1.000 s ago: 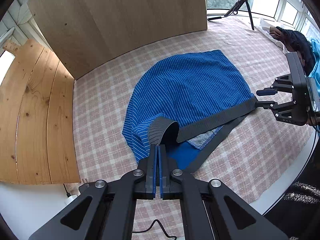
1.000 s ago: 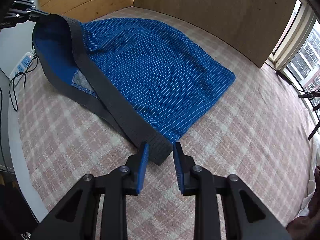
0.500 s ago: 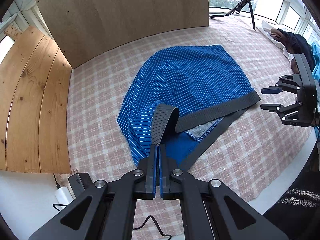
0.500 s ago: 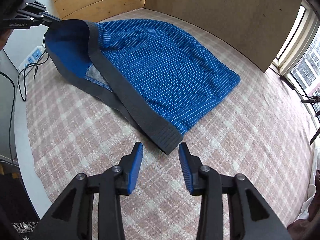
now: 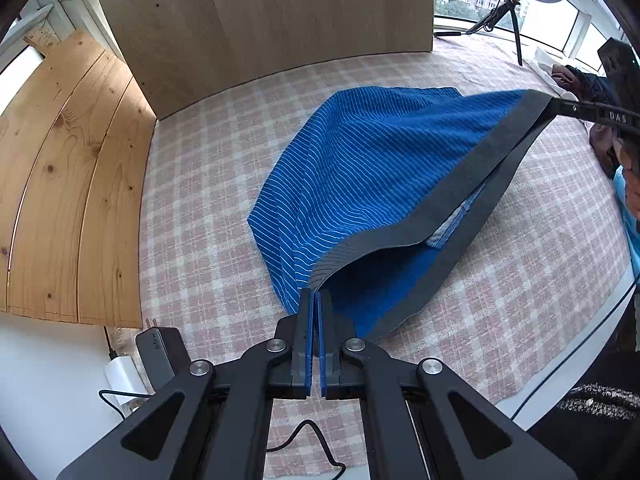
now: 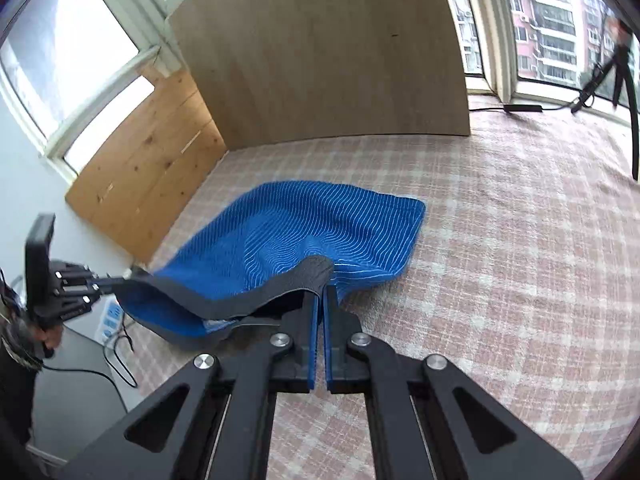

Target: Fold clothes

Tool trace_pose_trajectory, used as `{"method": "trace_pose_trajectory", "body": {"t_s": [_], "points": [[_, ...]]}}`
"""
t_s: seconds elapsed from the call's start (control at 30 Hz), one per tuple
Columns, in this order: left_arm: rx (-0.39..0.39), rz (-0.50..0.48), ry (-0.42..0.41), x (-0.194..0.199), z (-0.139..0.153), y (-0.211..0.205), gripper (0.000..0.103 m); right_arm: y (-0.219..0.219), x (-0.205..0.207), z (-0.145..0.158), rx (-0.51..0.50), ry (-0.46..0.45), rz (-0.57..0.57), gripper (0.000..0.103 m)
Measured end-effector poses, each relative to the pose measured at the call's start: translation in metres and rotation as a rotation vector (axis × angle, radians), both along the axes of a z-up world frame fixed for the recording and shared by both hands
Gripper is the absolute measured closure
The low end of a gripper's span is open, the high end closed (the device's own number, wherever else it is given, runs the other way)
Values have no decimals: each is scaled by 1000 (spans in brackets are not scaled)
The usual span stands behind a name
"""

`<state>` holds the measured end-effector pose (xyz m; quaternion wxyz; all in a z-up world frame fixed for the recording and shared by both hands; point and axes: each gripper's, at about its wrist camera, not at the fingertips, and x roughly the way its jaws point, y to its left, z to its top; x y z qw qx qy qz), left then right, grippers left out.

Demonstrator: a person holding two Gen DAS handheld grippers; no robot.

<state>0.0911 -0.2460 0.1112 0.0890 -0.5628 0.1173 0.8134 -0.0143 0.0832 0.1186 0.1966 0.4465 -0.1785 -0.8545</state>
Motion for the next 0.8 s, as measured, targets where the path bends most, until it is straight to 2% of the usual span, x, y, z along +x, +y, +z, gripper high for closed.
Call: {"method": "trace_pose_trajectory", "body": {"t_s": [0.07, 0.13, 0.2, 0.3, 0.47, 0.57, 0.63, 0.7, 0.77, 0.8], "points": [[21, -10, -25, 7, -11, 7, 99, 34, 8, 3, -124, -46, -88, 101], [44, -22, -49, 16, -27, 17, 98, 48, 14, -2, -84, -60, -125, 101], [65, -32, -71, 27, -42, 26, 98, 58, 15, -16, -90, -109, -157, 101], [139, -33, -109, 46, -56, 37, 98, 82, 18, -41, -221, -201, -247, 101], [155, 26, -118, 58, -68, 37, 96, 99, 18, -64, -299, -259, -313, 101], [120, 62, -87, 56, -71, 40, 97, 105, 16, -73, -360, -292, -337, 101], [91, 62, -73, 54, -74, 49, 91, 109, 15, -79, -400, -313, -353, 101], [22, 61, -59, 51, -80, 59, 76, 103, 13, -77, -366, -306, -322, 101], [-53, 86, -51, 46, -86, 63, 75, 98, 12, -73, -341, -299, -289, 101], [-57, 99, -44, 44, -86, 62, 75, 96, 11, -71, -327, -294, -275, 101]]}}
